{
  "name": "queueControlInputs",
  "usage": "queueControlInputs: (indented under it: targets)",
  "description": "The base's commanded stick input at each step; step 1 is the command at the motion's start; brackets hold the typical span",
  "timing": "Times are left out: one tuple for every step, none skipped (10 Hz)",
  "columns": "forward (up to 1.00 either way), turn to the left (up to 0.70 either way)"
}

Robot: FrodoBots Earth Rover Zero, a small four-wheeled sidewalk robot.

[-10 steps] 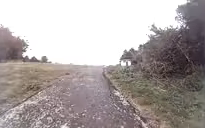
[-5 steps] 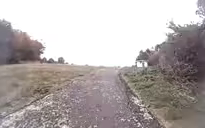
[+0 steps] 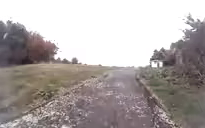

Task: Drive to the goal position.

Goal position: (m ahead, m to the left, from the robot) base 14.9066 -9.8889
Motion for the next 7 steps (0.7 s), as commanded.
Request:
queueControlInputs:
  targets:
    - [1.00,0.00]
    - [1.00,-0.03]
    - [1.00,-0.10]
    - [1.00,-0.16]
    - [1.00,-0.27]
    - [1.00,-0.38]
    - [1.00,-0.40]
